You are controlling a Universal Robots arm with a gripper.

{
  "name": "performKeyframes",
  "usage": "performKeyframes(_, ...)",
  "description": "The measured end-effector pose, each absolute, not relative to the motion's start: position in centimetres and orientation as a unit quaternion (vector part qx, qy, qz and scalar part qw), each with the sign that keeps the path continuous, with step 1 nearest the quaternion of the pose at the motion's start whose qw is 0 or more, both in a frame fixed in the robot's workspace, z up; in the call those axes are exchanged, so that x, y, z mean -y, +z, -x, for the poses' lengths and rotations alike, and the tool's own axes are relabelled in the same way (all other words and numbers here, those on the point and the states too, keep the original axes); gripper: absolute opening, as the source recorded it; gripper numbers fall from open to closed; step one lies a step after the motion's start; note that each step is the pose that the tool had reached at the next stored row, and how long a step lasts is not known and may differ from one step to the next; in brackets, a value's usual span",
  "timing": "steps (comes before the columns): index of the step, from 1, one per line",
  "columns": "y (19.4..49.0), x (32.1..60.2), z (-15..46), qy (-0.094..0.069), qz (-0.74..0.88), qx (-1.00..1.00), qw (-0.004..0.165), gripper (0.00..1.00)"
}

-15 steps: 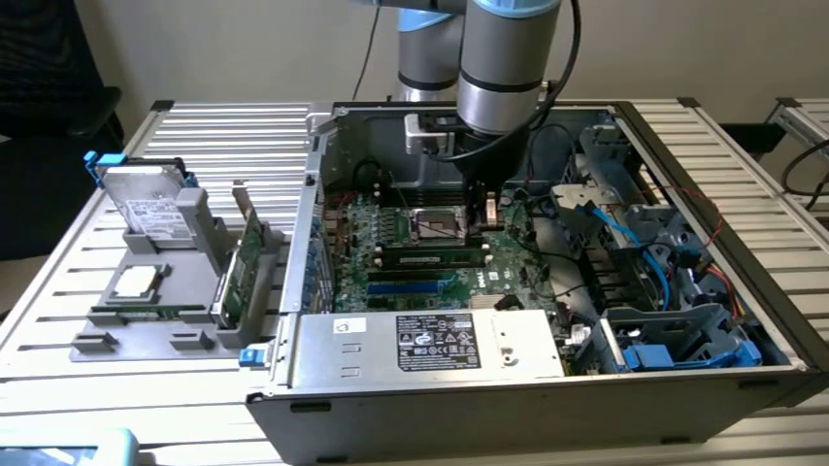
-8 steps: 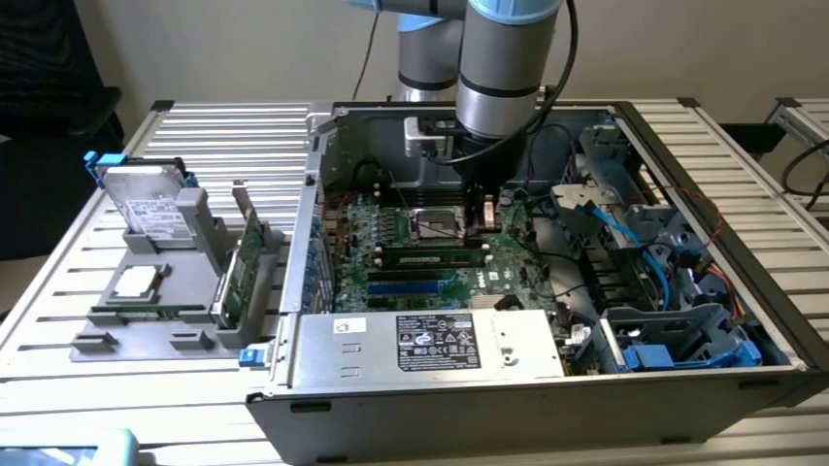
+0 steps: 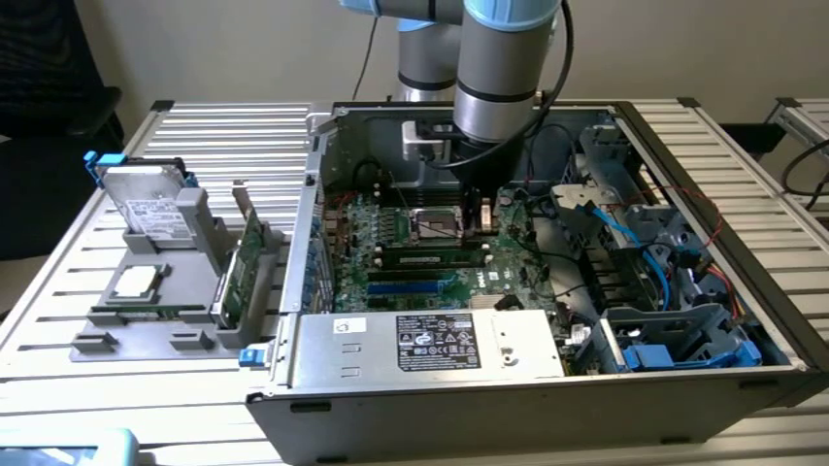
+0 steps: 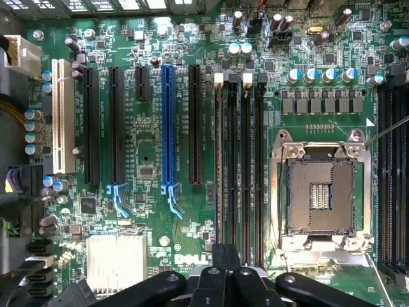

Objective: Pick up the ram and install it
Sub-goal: 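Press down the ram until it locks into place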

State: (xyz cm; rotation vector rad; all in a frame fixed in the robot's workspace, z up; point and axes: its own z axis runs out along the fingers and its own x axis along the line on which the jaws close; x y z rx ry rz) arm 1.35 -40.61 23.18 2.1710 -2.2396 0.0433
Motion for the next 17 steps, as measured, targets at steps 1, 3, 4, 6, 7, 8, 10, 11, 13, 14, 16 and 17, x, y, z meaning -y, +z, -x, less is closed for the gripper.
performKeyframes(1,23.15,40.60,-1.34,0.014,-0.696,0.718,0.011,0.11)
performKeyframes(3,23.09,40.58,-1.28,0.014,-0.695,0.719,0.011,0.11)
performKeyframes(4,23.05,40.57,-1.26,0.014,-0.695,0.719,0.011,0.11)
performKeyframes(6,22.97,40.57,-1.24,0.014,-0.694,0.720,0.011,0.11)
performKeyframes(7,22.92,40.57,-1.24,0.014,-0.694,0.720,0.011,0.11)
performKeyframes(8,22.88,40.57,-1.23,0.014,-0.694,0.720,0.011,0.11)
performKeyframes(10,22.80,40.57,-1.22,0.014,-0.693,0.721,0.011,0.11)
performKeyframes(11,22.76,40.57,-1.23,0.014,-0.693,0.721,0.011,0.11)
performKeyframes(13,22.67,40.57,-1.23,0.014,-0.692,0.721,0.011,0.11)
performKeyframes(14,22.63,40.57,-1.23,0.014,-0.692,0.722,0.011,0.11)
performKeyframes(16,22.60,40.57,-1.22,0.014,-0.692,0.722,0.012,0.11)
performKeyframes(17,22.61,40.57,-1.21,0.014,-0.691,0.722,0.012,0.11)
